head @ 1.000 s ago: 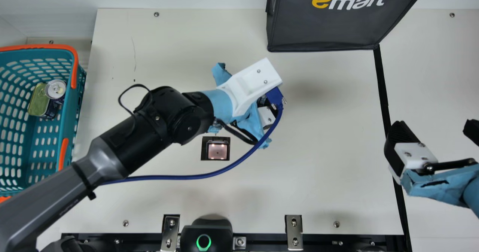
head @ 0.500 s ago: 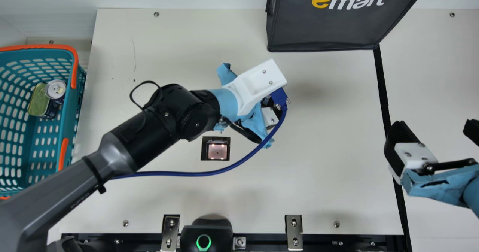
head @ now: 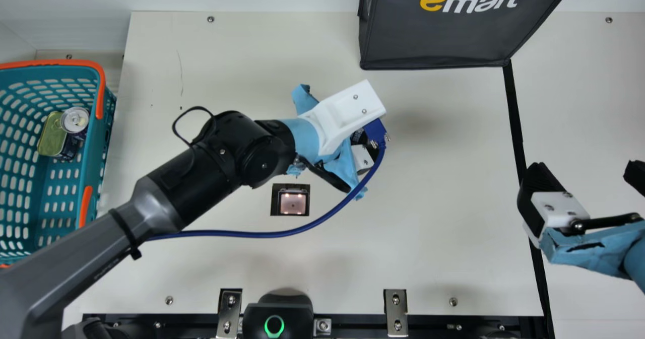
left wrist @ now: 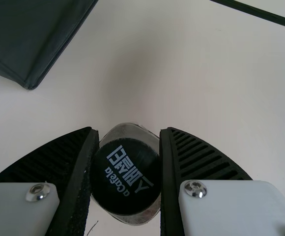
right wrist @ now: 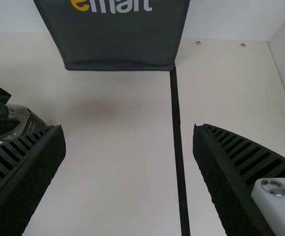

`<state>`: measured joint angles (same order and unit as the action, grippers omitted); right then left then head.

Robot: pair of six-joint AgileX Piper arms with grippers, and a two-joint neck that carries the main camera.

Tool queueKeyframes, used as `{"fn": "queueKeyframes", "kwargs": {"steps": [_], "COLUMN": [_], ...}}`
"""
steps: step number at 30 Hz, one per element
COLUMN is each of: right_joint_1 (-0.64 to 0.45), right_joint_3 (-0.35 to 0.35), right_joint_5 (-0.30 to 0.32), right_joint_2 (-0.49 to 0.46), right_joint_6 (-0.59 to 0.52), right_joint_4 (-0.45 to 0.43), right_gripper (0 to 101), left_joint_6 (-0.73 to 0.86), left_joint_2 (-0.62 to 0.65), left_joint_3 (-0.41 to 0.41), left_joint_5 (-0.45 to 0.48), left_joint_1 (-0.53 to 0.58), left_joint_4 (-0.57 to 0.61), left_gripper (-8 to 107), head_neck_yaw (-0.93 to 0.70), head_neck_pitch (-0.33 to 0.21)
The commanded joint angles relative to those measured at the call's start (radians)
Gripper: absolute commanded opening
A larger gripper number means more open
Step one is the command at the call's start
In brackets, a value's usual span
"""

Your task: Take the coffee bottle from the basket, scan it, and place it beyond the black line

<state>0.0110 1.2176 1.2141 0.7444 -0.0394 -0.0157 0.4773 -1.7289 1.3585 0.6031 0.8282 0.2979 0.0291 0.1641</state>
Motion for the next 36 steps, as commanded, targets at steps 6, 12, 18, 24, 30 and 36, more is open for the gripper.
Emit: {"fn": "queueKeyframes", "kwargs": {"steps": [6, 12, 18, 24, 30, 36], "right_joint_1": [0.0, 0.0, 0.0, 0.0, 0.0, 0.0], "right_joint_3": [0.0, 0.0, 0.0, 0.0, 0.0, 0.0], "right_joint_5": [0.0, 0.0, 0.0, 0.0, 0.0, 0.0], "right_joint_2": [0.0, 0.0, 0.0, 0.0, 0.0, 0.0], "right_joint_6": [0.0, 0.0, 0.0, 0.0, 0.0, 0.0], "right_joint_4": [0.0, 0.0, 0.0, 0.0, 0.0, 0.0], "right_gripper": [91, 91, 91, 91, 91, 91], "left_joint_6": [-0.021, -0.038, -0.06, -0.091, -0.141, -0.183], "left_joint_2": [0.005, 0.004, 0.007, 0.022, 0.046, 0.08], "left_joint_3": [0.005, 0.012, 0.02, 0.022, 0.007, -0.017], "left_joint_5": [0.0, -0.001, -0.002, -0.002, -0.011, -0.02], "left_joint_1": [0.0, 0.002, 0.005, -0.001, -0.021, -0.048], "left_joint_4": [-0.007, -0.015, -0.022, -0.037, -0.064, -0.085], "left_gripper": [74, 90, 90, 90, 90, 90], "head_neck_yaw": [-0.002, -0.002, -0.002, -0.002, -0.002, -0.002], "head_neck_pitch": [-0.026, -0.026, -0.026, -0.026, -0.026, -0.026]}}
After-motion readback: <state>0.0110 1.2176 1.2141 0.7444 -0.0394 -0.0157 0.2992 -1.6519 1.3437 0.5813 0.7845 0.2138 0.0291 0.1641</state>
